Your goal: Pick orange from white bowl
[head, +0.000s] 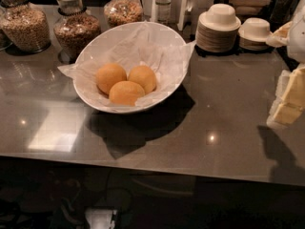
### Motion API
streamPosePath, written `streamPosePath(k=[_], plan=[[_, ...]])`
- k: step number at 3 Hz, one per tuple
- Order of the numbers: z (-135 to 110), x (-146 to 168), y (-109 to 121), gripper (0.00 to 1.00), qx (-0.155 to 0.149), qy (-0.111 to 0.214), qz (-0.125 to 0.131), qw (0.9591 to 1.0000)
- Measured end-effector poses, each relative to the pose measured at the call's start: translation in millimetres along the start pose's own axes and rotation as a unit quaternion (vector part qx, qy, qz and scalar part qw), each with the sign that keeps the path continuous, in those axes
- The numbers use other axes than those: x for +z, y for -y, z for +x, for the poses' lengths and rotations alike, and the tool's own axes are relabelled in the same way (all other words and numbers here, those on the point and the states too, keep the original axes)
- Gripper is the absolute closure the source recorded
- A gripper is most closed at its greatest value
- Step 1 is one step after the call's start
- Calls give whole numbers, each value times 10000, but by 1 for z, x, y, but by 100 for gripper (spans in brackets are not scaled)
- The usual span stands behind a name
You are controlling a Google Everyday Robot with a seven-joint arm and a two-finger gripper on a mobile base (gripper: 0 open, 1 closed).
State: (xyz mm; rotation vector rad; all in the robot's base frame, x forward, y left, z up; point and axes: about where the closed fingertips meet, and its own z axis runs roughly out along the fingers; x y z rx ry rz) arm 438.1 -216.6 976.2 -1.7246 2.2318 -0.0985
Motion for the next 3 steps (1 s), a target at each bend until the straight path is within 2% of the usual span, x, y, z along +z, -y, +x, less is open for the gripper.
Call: streamPosePath(k=[1,2,3], plan=[[0,0,0,0,-2,1,1,10000],[-18,5,1,0,-218,136,50,9997],[-64,3,3,0,-738,440,107,9962]])
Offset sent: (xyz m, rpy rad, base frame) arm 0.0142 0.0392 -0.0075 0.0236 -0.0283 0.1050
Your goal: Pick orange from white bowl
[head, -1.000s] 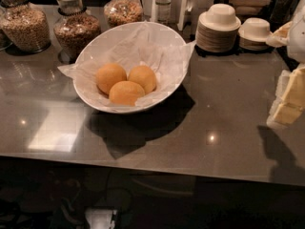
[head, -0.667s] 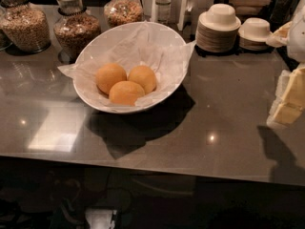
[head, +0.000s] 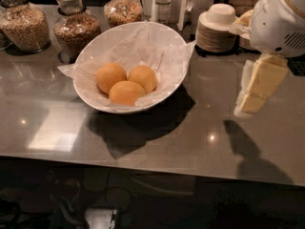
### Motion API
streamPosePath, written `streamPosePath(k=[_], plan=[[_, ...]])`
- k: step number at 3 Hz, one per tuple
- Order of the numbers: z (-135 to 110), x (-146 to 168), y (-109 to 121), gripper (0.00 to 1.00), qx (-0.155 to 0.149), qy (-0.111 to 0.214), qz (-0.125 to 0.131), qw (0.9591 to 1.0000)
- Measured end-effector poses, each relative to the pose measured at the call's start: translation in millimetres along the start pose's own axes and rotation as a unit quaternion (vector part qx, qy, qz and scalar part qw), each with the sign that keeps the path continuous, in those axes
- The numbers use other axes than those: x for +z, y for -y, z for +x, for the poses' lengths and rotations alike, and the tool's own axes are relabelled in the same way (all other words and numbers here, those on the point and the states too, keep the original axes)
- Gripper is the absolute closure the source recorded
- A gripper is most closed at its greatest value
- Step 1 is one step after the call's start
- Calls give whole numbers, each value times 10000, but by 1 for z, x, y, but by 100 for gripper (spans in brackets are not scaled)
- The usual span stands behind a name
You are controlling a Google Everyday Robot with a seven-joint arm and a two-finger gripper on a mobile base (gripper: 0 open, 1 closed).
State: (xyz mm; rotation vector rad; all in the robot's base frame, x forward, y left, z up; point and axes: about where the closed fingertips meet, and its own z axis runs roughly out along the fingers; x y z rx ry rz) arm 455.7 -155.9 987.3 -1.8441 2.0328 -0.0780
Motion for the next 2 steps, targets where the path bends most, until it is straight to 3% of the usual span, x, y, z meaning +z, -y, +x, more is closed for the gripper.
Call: streamPosePath(k=[2], plan=[[-91,-9,2,0,-980,579,-127,9934]])
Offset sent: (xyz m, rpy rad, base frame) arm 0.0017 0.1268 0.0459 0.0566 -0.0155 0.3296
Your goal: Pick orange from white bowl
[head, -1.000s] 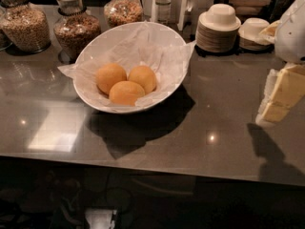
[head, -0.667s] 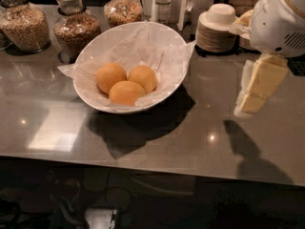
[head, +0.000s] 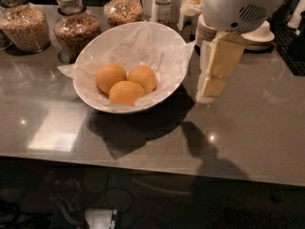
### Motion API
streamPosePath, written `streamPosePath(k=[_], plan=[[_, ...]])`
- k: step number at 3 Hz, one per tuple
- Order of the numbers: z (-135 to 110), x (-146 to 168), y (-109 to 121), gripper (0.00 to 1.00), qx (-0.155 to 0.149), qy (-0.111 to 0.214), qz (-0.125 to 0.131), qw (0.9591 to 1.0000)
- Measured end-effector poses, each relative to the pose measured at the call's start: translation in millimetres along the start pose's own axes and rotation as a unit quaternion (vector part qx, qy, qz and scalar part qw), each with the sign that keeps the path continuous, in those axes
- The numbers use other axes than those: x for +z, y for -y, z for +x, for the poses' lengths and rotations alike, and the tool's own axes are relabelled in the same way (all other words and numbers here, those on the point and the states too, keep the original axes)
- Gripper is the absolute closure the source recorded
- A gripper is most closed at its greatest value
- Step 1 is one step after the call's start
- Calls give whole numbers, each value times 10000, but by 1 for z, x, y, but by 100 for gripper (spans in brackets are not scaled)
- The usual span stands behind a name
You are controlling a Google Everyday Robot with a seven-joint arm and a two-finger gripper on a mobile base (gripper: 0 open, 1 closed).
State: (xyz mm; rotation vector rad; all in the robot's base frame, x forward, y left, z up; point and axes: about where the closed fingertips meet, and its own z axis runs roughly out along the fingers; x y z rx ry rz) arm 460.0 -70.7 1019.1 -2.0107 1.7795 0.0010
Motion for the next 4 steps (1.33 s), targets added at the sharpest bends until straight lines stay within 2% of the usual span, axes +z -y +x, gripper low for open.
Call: streamPosePath(k=[1,2,3,4], plan=[[-36,-1,1,0,-326,213,-136,9991],[-57,9,1,0,-528,363,-331,9974],[-57,9,1,0,-528,363,-331,9974],[-68,20,11,0,-531,718,-316,9955]])
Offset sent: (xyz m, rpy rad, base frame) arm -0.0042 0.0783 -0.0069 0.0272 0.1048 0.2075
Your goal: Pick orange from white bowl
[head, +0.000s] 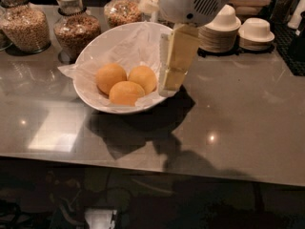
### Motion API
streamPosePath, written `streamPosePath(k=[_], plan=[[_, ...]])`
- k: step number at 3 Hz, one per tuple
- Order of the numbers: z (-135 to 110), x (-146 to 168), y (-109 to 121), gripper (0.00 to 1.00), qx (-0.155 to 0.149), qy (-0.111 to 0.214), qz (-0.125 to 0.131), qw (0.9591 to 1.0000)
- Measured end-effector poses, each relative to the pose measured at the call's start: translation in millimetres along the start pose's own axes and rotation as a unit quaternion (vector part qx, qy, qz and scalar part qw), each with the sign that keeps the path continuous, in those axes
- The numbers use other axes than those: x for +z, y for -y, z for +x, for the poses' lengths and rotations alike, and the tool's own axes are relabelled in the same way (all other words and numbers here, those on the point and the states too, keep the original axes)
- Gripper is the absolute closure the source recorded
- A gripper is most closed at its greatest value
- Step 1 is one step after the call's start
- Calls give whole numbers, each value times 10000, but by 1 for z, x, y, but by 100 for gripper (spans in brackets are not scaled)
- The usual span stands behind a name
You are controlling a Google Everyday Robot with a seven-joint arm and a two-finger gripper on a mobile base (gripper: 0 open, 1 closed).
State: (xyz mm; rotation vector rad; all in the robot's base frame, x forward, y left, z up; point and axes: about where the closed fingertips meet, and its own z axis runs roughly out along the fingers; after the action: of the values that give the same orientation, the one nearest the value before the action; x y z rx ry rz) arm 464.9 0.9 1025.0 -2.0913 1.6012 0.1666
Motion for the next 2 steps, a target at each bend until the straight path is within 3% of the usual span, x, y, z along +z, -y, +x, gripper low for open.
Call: streamPosePath(k=[2], plan=[[-33,64,53,0,213,865,-198,9958]])
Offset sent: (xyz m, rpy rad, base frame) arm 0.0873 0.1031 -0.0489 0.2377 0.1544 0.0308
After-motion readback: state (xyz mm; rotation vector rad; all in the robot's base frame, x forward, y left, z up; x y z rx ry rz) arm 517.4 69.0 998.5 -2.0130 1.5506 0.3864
